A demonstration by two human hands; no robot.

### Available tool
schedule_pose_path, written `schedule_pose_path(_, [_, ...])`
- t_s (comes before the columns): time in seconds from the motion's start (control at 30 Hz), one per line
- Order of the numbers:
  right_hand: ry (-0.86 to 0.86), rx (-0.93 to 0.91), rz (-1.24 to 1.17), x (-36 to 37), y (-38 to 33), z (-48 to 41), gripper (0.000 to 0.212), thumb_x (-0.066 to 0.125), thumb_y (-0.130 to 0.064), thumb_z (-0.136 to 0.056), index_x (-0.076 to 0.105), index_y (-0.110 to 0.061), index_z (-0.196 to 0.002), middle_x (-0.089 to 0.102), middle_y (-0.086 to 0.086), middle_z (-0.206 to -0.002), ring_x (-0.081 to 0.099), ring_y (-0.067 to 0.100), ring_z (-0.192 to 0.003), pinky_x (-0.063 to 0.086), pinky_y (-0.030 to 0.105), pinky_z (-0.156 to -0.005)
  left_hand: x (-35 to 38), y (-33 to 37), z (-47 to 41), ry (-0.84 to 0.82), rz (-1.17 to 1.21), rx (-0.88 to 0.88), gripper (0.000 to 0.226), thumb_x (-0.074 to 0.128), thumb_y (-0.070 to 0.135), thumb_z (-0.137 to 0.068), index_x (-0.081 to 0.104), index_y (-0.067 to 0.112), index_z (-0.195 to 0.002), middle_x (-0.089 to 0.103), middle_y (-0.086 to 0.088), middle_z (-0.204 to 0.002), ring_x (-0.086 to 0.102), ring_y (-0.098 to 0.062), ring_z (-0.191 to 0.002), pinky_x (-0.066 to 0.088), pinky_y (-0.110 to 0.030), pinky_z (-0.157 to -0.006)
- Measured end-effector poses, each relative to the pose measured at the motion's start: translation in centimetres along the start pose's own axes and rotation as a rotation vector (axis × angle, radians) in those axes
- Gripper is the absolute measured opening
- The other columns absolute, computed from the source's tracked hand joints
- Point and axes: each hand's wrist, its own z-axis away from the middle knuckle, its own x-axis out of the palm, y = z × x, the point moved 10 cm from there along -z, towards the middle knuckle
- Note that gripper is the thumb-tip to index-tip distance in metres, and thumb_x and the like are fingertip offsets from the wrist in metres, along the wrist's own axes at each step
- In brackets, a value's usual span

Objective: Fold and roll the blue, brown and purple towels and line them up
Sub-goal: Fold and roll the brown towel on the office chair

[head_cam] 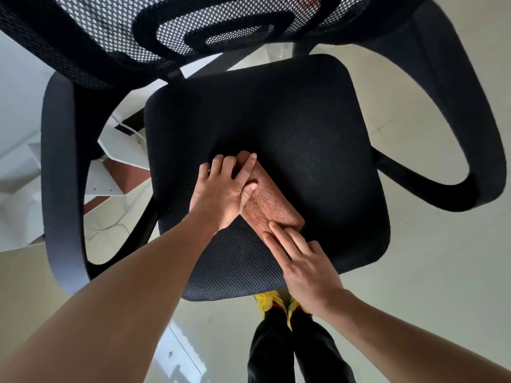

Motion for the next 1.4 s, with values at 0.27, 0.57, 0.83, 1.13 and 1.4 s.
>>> schedule_pose_path(0.27, [0.25,0.057,-0.201,-5.7,0.7,-0.7,0.029,0.049,-0.036,-0.094,0.069,-0.016,-0.104,0.063,0.0,-0.121,0.058,0.019,-0.105,0.055,0.04,-0.073,-3.8,0.0,-1.1,-0.051,-0.048,0.184,0.065,0.033,0.06,-0.091,0.025,0.031,-0.149,0.022,-0.011,-0.152,0.02,-0.03,-0.139,0.026,-0.046,-0.109])
schedule_pose_path(0.57, [0.098,0.363,-0.204,-4.4,3.0,-1.8,0.07,0.069,-0.046,-0.082,0.041,-0.015,-0.138,0.06,0.007,-0.109,0.057,0.025,-0.098,0.049,0.04,-0.081,-3.7,3.5,-0.2,-0.344,-0.224,0.343,0.069,0.069,0.039,-0.074,0.042,0.03,-0.137,0.05,0.001,-0.117,0.045,-0.02,-0.113,0.035,-0.039,-0.099])
schedule_pose_path(0.83, [0.17,0.362,-0.109,-10.1,5.5,8.6,0.046,0.07,-0.025,-0.082,0.054,-0.017,-0.124,0.061,0.006,-0.114,0.059,0.027,-0.101,0.049,0.04,-0.081,-7.2,9.2,7.5,-0.333,-0.122,0.411,0.05,0.066,0.034,-0.078,0.044,0.02,-0.121,0.051,0.0,-0.115,0.051,-0.021,-0.107,0.039,-0.033,-0.089])
schedule_pose_path(1.13, [0.31,0.479,-0.136,-19.7,13.9,25.6,0.045,0.07,-0.016,-0.077,0.059,-0.011,-0.12,0.065,0.008,-0.121,0.064,0.029,-0.104,0.051,0.042,-0.083,-18.9,26.0,10.7,-0.132,-0.043,0.53,0.047,0.059,0.02,-0.083,0.047,0.015,-0.128,0.057,-0.002,-0.117,0.055,-0.023,-0.102,0.041,-0.033,-0.086])
schedule_pose_path(1.4, [0.413,0.595,-0.098,-24.7,24.8,47.0,0.044,0.076,-0.019,-0.069,0.062,-0.013,-0.11,0.07,0.004,-0.097,0.067,0.025,-0.078,0.053,0.036,-0.072,-28.7,49.1,13.4,0.017,-0.127,0.705,0.055,0.053,0.023,-0.087,0.038,0.016,-0.14,0.052,-0.004,-0.128,0.051,-0.025,-0.112,0.039,-0.037,-0.098])
